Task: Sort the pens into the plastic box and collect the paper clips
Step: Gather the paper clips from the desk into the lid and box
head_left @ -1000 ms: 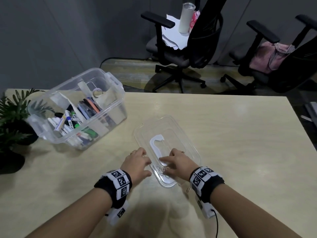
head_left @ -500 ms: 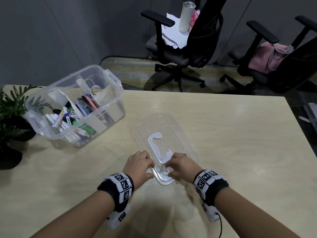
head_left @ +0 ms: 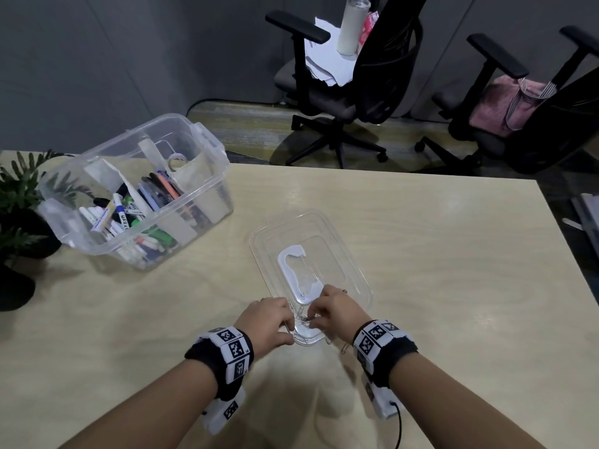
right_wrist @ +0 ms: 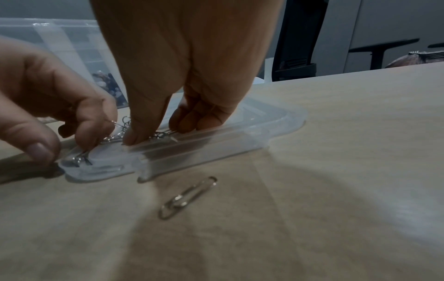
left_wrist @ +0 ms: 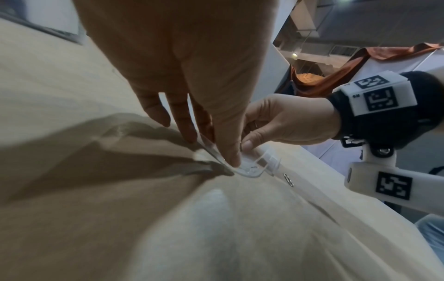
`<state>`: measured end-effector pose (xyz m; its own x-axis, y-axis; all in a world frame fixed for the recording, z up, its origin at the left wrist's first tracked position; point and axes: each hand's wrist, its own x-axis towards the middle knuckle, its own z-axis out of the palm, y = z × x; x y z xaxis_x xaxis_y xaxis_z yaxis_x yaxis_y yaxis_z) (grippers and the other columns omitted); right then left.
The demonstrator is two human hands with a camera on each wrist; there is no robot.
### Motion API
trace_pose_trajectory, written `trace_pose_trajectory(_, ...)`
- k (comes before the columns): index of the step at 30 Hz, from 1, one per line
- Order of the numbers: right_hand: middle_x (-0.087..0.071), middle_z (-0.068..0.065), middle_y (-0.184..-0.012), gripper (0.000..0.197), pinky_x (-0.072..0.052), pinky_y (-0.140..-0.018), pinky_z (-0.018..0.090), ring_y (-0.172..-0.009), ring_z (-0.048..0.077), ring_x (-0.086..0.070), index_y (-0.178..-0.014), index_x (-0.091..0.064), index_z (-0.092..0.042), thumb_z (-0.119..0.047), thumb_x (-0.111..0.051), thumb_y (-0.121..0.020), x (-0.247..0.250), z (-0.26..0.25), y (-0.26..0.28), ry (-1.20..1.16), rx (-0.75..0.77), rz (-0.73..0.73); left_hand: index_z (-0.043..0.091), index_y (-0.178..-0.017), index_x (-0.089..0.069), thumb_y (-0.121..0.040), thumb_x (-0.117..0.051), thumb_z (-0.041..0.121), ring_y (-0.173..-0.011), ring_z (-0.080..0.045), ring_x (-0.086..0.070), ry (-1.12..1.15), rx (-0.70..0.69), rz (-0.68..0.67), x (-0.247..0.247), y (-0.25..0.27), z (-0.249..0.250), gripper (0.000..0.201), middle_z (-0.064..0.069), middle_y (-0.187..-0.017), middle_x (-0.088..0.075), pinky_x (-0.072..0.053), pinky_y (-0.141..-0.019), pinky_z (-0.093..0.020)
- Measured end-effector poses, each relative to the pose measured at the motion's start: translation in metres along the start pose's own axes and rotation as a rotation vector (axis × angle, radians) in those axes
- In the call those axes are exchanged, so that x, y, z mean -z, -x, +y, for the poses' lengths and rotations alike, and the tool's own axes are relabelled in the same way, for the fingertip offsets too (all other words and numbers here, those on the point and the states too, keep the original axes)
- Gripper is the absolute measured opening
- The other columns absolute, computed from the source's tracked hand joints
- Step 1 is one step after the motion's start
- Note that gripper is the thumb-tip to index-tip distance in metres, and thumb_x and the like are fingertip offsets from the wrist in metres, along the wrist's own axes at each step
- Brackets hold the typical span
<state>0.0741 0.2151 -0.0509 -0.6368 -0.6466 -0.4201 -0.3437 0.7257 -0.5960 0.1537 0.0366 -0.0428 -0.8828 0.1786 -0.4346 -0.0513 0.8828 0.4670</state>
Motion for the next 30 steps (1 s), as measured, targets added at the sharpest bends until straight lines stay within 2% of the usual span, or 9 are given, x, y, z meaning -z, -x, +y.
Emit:
trace_pose_trajectory(3,-0.043,-0.004,-0.090,0.021,-0.034,-0.076,0.022,-0.088,0.015,-0.046,-0.094,-0.073,-0.012,-0.026,-0.075,-0.078,-0.002,0.000,0.000,0.015,-0.002,0.013,0.029,-0.092,-0.061,-0.075,-0.068,0.046,-0.094,-0.011,-0.051,0.004,-0.003,0.074,-0.004,0.001,0.003,0.025,0.016,-0.089,-0.045,-0.037,-0.081,-0.025)
trace_pose_trajectory(6,-0.045,-0.002,-0.093,0.022,-0.037,-0.081,0.024,-0.097,0.019,-0.050,-0.094,-0.072,-0.010,-0.027,-0.072,-0.081,-0.002,0.000,0.001,0.033,-0.005,0.000,0.030,-0.102,-0.059,-0.070,-0.070,0.052,-0.097,-0.012,-0.048,0.020,0.063,0.193,-0.008,0.000,0.004,0.040,0.012,-0.099,-0.046,-0.039,-0.084,-0.027)
trace_pose_trajectory(9,-0.044,-0.004,-0.093,0.021,-0.034,-0.076,0.022,-0.095,0.019,-0.052,-0.094,-0.071,-0.009,-0.027,-0.068,-0.084,-0.003,0.001,0.001,0.053,0.011,0.001,0.030,-0.111,-0.056,-0.068,-0.069,0.056,-0.105,-0.013,-0.046,-0.011,0.138,0.244,-0.010,-0.004,0.007,0.052,0.010,-0.110,-0.046,-0.040,-0.090,-0.030)
trace_pose_trajectory(12,-0.048,-0.001,-0.094,0.018,-0.032,-0.073,0.021,-0.091,0.022,-0.056,-0.094,-0.070,-0.008,-0.024,-0.064,-0.086,-0.005,0.001,0.002,0.069,0.016,0.013,0.030,-0.113,-0.057,-0.074,-0.068,0.051,-0.109,-0.014,-0.046,-0.023,0.171,0.264,-0.011,-0.009,0.011,0.046,0.010,-0.113,-0.048,-0.039,-0.092,-0.029)
trace_pose_trajectory(15,-0.056,0.005,-0.101,0.018,-0.037,-0.074,0.024,-0.091,0.023,-0.057,-0.095,-0.069,-0.009,-0.022,-0.059,-0.089,-0.006,0.000,0.004,0.097,0.025,0.020,0.030,-0.110,-0.063,-0.080,-0.067,0.043,-0.108,-0.014,-0.047,0.005,0.154,0.261,-0.013,-0.013,0.012,0.033,0.011,-0.112,-0.050,-0.037,-0.091,-0.029)
trace_pose_trajectory(18,-0.061,0.008,-0.101,0.017,-0.043,-0.080,0.031,-0.094,0.026,-0.058,-0.097,-0.068,-0.010,-0.020,-0.057,-0.089,-0.006,-0.002,0.004,0.100,0.033,0.023,0.032,-0.106,-0.067,-0.082,-0.066,0.039,-0.107,-0.015,-0.049,0.035,0.140,0.259,-0.014,-0.016,0.012,0.025,0.011,-0.109,-0.054,-0.036,-0.089,-0.030)
trace_pose_trajectory(24,-0.059,0.010,-0.105,0.022,-0.040,-0.082,0.029,-0.099,0.025,-0.056,-0.106,-0.068,-0.010,-0.020,-0.055,-0.092,-0.010,-0.003,0.003,0.100,0.027,0.038,0.035,-0.104,-0.069,-0.087,-0.060,0.039,-0.109,-0.015,-0.049,0.044,0.146,0.213,-0.011,-0.021,0.012,0.019,0.009,-0.108,-0.059,-0.035,-0.091,-0.032)
trace_pose_trajectory(27,-0.057,0.012,-0.107,0.023,-0.041,-0.083,0.033,-0.098,0.029,-0.056,-0.106,-0.066,-0.007,-0.018,-0.051,-0.094,-0.011,-0.004,0.002,0.161,0.022,0.016,0.033,-0.104,-0.068,-0.089,-0.058,0.037,-0.108,-0.018,-0.050,0.044,0.142,0.175,-0.010,-0.023,0.013,0.018,0.006,-0.109,-0.060,-0.036,-0.091,-0.032)
trace_pose_trajectory(30,-0.057,0.014,-0.106,0.024,-0.044,-0.083,0.038,-0.095,0.032,-0.057,-0.104,-0.065,-0.004,-0.017,-0.046,-0.096,-0.013,-0.004,0.002,0.224,0.003,0.024,0.024,-0.105,-0.067,-0.092,-0.055,0.029,-0.105,-0.023,-0.052,0.063,0.100,0.134,-0.009,-0.025,0.015,0.018,-0.001,-0.105,-0.062,-0.038,-0.087,-0.030)
